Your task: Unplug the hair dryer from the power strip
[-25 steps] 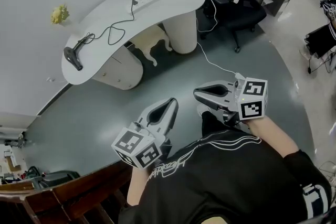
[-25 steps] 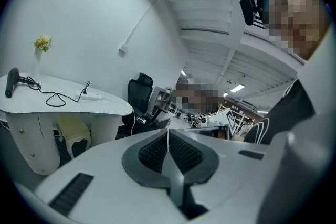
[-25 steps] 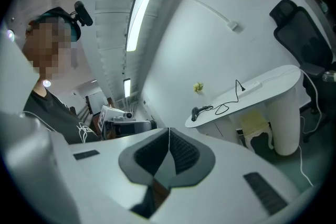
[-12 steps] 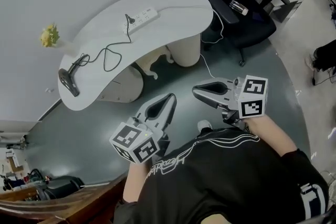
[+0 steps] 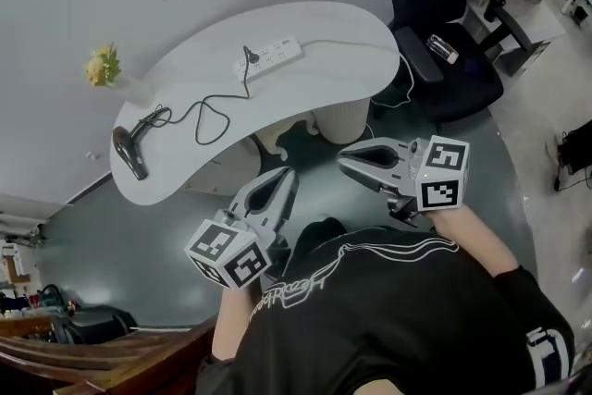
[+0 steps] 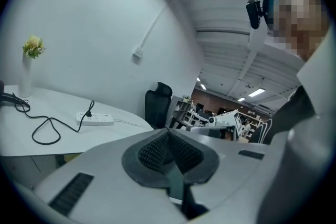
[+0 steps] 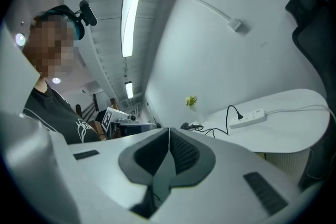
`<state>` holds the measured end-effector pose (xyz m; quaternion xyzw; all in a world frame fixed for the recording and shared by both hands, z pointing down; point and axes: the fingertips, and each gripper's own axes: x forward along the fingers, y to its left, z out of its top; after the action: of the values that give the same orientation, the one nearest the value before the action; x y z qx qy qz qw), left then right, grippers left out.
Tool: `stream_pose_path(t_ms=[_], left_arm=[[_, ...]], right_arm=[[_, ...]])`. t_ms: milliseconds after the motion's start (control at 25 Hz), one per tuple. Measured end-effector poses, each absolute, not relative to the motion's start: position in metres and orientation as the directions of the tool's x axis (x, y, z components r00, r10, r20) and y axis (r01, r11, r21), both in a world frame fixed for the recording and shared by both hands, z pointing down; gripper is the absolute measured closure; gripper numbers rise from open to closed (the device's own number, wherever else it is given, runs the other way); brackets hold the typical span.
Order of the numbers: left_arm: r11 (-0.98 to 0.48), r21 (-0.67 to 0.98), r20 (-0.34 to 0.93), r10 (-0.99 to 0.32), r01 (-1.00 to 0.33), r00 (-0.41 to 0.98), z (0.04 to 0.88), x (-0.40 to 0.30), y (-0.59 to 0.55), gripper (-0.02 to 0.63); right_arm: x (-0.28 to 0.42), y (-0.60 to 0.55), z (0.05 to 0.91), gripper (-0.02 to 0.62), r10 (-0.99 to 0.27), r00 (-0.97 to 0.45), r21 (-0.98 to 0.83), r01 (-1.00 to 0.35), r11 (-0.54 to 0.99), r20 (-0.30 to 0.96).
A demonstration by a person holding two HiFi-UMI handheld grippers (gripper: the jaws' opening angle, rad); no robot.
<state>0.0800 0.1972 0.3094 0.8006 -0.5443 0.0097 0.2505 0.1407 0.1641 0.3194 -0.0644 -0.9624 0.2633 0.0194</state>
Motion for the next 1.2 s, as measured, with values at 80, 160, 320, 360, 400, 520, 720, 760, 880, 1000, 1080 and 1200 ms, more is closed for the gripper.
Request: stream_pose_path(t_ms=[80, 160, 320, 360, 400, 520, 720, 760, 880, 1000, 1080, 1200], left_arm=[[-0.275, 0.392, 0.287, -0.870, -0.878, 0.401, 0.312, 0.068, 0.185, 0.598], [-0.275, 0.389, 0.289, -0.870, -0.879, 0.400, 0.314, 0.058, 0.171, 0.598], [-0.280, 0.393, 0.302, -0.861, -0.876, 0.410, 0.321, 0.031, 0.138, 0.598], [-0.280, 0.394, 0.309, -0.857, -0.875, 0.413, 0.323, 0.023, 0.130, 0.598], [-0.279, 0.395, 0.316, -0.853, -0.875, 0.415, 0.326, 0.014, 0.121, 0.598], [-0.265, 0.405, 0.335, -0.847, -0.875, 0.412, 0.335, -0.018, 0.094, 0.598], [-0.250, 0.399, 0.373, -0.835, -0.882, 0.405, 0.351, -0.077, 0.050, 0.598], [-0.247, 0.402, 0.375, -0.834, -0.882, 0.405, 0.354, -0.089, 0.043, 0.597], [-0.227, 0.424, 0.366, -0.843, -0.877, 0.395, 0.359, -0.123, 0.024, 0.598], [-0.209, 0.427, 0.365, -0.850, -0.880, 0.379, 0.365, -0.152, 0.008, 0.598], [-0.200, 0.425, 0.373, -0.850, -0.883, 0.372, 0.373, -0.166, 0.000, 0.598], [-0.180, 0.425, 0.395, -0.845, -0.887, 0.361, 0.388, -0.179, -0.010, 0.597]], right_arm=[[0.135, 0.154, 0.322, 0.597, 0.125, -0.992, -0.515, 0.109, 0.850, -0.004], [0.129, 0.141, 0.325, 0.597, 0.113, -0.994, -0.520, 0.096, 0.849, 0.001], [0.109, 0.104, 0.329, 0.597, 0.075, -0.997, -0.530, 0.059, 0.846, 0.009], [0.102, 0.095, 0.330, 0.597, 0.070, -0.998, -0.536, 0.053, 0.843, 0.010], [0.095, 0.086, 0.331, 0.597, 0.067, -0.998, -0.540, 0.049, 0.840, 0.014], [0.070, 0.061, 0.341, 0.597, 0.067, -0.997, -0.549, 0.029, 0.835, 0.048], [0.018, 0.013, 0.354, 0.597, 0.052, -0.996, -0.590, -0.002, 0.807, 0.075], [0.008, 0.005, 0.356, 0.597, 0.054, -0.995, -0.594, -0.006, 0.805, 0.083], [-0.017, -0.017, 0.368, 0.597, 0.061, -0.990, -0.586, -0.027, 0.810, 0.130], [-0.036, -0.038, 0.382, 0.595, 0.056, -0.983, -0.564, -0.054, 0.824, 0.175], [-0.044, -0.052, 0.394, 0.595, 0.041, -0.978, -0.549, -0.080, 0.832, 0.204], [-0.052, -0.073, 0.411, 0.592, 0.013, -0.965, -0.498, -0.124, 0.858, 0.262]])
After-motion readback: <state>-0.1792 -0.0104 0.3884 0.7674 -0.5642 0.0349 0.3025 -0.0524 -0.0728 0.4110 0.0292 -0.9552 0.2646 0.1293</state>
